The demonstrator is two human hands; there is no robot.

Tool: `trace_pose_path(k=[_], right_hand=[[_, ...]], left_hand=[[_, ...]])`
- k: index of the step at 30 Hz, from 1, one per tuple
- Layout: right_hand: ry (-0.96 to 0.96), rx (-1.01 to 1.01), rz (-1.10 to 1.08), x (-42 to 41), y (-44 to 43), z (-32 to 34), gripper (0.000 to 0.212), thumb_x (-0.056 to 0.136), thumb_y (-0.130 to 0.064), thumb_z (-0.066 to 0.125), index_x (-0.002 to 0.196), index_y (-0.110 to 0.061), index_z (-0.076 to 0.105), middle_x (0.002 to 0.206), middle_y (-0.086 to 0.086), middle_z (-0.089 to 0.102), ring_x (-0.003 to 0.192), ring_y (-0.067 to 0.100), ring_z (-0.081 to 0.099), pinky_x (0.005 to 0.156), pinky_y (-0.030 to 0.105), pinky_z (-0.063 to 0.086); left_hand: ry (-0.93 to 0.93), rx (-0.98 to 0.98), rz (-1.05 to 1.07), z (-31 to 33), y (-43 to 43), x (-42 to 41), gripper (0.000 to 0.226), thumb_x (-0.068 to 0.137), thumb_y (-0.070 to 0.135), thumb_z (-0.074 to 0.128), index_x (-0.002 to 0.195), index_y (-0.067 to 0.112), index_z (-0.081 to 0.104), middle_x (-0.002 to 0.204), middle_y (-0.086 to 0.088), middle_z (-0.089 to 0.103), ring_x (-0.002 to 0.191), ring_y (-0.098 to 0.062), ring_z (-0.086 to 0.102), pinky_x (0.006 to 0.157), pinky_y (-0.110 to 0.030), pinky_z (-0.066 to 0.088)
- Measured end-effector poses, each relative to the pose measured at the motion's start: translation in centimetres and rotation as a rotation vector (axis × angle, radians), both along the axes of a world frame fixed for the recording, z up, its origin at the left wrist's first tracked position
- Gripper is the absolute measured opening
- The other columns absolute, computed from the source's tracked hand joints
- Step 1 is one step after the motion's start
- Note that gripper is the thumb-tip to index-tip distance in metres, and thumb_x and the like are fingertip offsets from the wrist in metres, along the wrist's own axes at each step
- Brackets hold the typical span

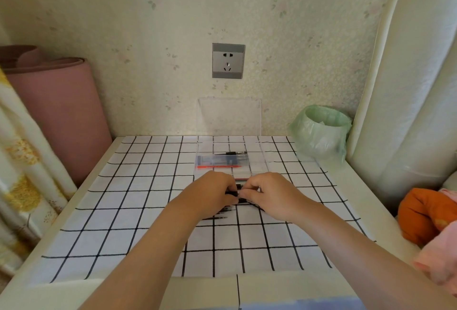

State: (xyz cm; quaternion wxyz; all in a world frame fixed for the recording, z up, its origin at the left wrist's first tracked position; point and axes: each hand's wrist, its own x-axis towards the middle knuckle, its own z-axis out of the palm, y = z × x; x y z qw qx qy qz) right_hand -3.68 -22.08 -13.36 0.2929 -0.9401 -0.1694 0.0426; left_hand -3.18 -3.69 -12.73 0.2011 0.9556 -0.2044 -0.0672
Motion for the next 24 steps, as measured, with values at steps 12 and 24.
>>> trace_pose_path(k=[12, 24], right_hand=[[0.031, -0.060, 0.006, -0.03, -0.35, -0.07, 0.017, 0.090, -0.045, 0.062, 0.092, -0.031, 0.070, 0.090, -0.010, 0.067, 0.083, 0.007, 0.062, 0.077, 0.032, 0.052], [0.000, -0.094, 0.018, -0.06, -0.37, 0.48, 0.020, 0.093, -0.043, 0.060, 0.089, -0.026, 0.068, 0.091, -0.008, 0.066, 0.086, 0.013, 0.061, 0.079, 0.039, 0.052]], left_hand=[[0.014, 0.001, -0.001, -0.35, -0.10, 0.09, 0.016, 0.091, 0.028, 0.064, 0.106, 0.022, 0.067, 0.098, 0.001, 0.066, 0.088, -0.015, 0.061, 0.075, -0.029, 0.051], [0.006, -0.012, -0.014, -0.51, -0.09, 0.25, 0.014, 0.092, 0.028, 0.064, 0.104, 0.022, 0.067, 0.096, 0.001, 0.066, 0.086, -0.015, 0.061, 0.076, -0.031, 0.052]])
